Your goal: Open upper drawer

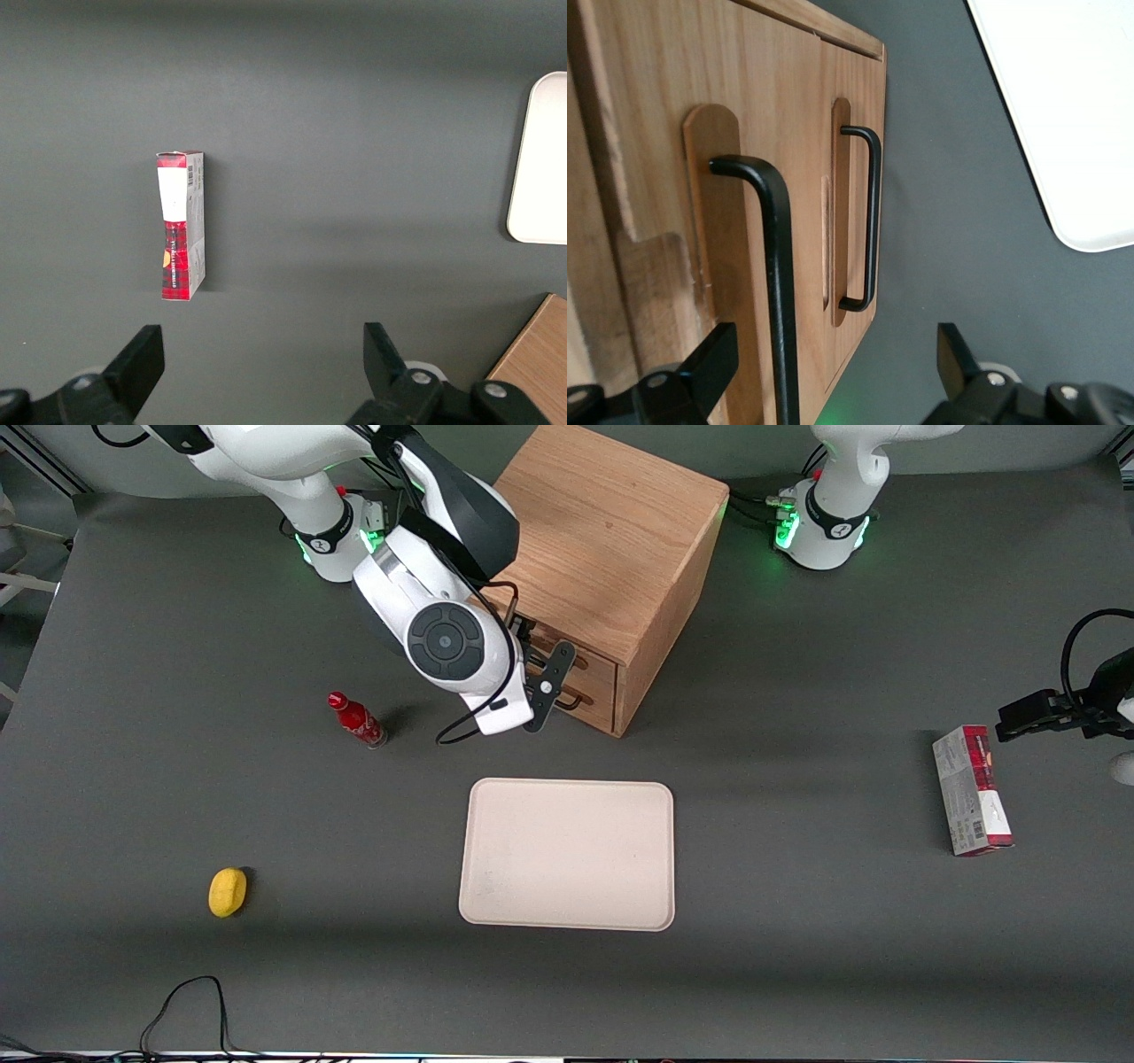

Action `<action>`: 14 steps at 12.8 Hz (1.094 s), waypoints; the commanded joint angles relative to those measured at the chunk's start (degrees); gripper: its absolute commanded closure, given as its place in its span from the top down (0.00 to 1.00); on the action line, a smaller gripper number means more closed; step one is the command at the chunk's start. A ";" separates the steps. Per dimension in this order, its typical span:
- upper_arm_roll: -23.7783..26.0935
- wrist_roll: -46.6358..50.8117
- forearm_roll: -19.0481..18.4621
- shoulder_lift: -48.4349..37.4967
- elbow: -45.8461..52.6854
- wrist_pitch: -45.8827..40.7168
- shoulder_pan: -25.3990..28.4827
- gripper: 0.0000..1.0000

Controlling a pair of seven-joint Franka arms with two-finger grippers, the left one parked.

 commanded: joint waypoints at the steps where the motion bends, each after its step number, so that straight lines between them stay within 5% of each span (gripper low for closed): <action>1: -0.23 -0.94 1.15 -1.40 -3.12 2.36 0.16 1.00; 14: -0.76 -1.90 0.27 -0.96 -6.11 8.07 -0.54 1.00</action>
